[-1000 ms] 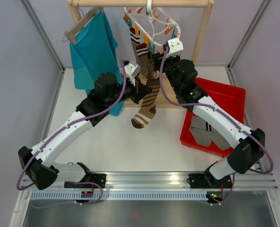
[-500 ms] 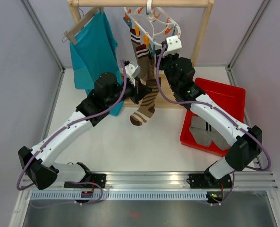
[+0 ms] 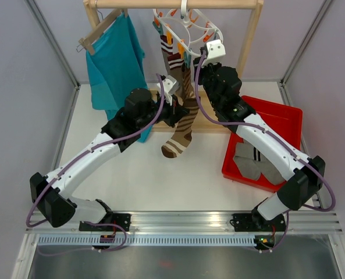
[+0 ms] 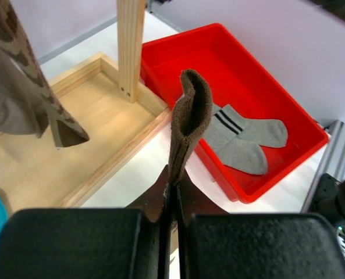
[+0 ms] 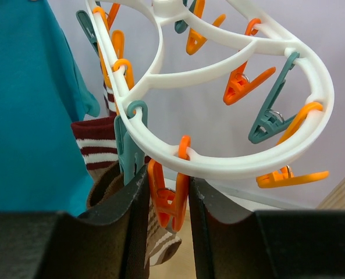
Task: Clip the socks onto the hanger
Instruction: Open the clamp at the hanger, then clamp the sock onto the hanger.
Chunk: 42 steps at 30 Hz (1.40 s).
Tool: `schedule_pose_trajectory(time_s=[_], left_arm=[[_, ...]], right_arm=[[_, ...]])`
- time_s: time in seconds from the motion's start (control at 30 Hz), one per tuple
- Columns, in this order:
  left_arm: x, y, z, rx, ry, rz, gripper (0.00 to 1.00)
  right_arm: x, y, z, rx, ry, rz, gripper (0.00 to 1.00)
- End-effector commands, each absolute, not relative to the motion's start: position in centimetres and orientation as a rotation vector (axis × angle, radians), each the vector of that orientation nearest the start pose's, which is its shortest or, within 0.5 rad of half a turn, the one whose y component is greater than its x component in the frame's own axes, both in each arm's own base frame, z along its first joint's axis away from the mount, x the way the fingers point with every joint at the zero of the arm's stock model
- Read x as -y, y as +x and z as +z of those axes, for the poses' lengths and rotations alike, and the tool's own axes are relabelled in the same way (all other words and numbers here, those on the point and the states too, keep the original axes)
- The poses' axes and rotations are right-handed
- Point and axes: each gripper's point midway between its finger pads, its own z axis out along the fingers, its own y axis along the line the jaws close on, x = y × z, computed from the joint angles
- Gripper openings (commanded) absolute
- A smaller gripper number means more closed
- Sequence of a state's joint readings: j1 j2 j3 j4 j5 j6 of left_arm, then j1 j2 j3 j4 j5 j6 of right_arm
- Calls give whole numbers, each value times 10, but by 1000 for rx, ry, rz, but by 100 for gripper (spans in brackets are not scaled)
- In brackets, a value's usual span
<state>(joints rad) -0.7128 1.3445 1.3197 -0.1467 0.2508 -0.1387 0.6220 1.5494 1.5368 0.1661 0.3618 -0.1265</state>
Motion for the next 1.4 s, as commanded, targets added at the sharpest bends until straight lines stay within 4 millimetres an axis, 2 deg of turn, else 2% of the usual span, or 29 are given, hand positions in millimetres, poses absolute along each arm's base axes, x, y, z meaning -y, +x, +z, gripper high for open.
schedule_pose_trajectory(time_s=[0.0, 0.07, 0.27, 0.3, 0.47, 0.53, 0.63, 0.67, 1.07, 1.37], left_arm=[[326, 318, 364, -1620, 641, -799, 2], [328, 326, 360, -1631, 619, -780, 2], [329, 352, 369, -1622, 513, -730, 2], [330, 355, 373, -1615, 500, -726, 2], [335, 372, 367, -1619, 451, -703, 2], [337, 375, 372, -1598, 430, -710, 2], [341, 383, 369, -1600, 420, -705, 2], [339, 387, 370, -1598, 398, -686, 2], [339, 397, 385, -1534, 343, -674, 2], [344, 396, 380, -1543, 355, -679, 2]], right_arm=[[-233, 430, 467, -1363, -194, 219, 21], [-232, 428, 466, -1375, -191, 222, 16], [-230, 424, 467, -1401, -162, 248, 8], [-228, 424, 467, -1404, -156, 245, 7], [-226, 422, 466, -1422, -146, 249, 5], [-225, 421, 466, -1427, -139, 247, 4], [-224, 420, 471, -1420, -132, 247, 3], [-224, 420, 466, -1441, -143, 240, 2], [-224, 423, 462, -1468, -101, 254, 0], [-224, 426, 461, -1470, -74, 261, 0]])
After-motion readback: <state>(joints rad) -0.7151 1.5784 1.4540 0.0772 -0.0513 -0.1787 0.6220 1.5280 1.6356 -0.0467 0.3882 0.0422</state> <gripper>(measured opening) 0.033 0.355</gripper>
